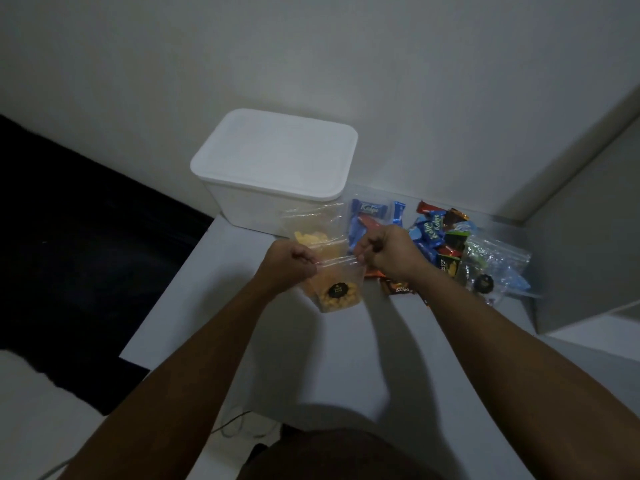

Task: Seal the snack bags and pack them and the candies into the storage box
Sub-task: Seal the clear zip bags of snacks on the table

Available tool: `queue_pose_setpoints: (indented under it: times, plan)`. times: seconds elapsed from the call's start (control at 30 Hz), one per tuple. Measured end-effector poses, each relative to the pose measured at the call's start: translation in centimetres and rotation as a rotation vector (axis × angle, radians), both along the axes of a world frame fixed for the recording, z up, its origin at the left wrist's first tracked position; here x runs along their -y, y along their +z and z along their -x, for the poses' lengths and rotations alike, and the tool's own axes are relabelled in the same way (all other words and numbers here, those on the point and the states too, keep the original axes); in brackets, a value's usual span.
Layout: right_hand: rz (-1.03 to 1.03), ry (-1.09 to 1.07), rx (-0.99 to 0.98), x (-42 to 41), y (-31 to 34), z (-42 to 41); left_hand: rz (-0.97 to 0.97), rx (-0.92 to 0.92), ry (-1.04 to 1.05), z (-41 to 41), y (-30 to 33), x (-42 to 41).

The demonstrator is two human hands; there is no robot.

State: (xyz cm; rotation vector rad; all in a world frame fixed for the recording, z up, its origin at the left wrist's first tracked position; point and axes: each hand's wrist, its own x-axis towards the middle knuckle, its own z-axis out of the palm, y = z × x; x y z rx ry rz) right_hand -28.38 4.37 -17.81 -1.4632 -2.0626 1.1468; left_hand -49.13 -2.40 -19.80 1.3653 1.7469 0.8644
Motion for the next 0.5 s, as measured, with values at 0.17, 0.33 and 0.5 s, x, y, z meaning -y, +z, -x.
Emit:
queue_pose_setpoints:
  times: [0.17, 0.33, 0.5]
  plan:
    - [-0.114, -0.070, 0.090, 0.6, -1.9, 1.5, -0.043, -0.208, 0.036, -0.3, -1.1, -0.1]
    - [-0.107, -0.105, 0.068, 0.3, -2.2, 2.4, -0.193, -0.328, 0.156, -0.8, -2.0, -0.6]
    - [-0.155, -0.110, 0.109, -0.6, -2.2, 1.9, -0.241, -0.399, 0.145, -1.5, -2.2, -0.8]
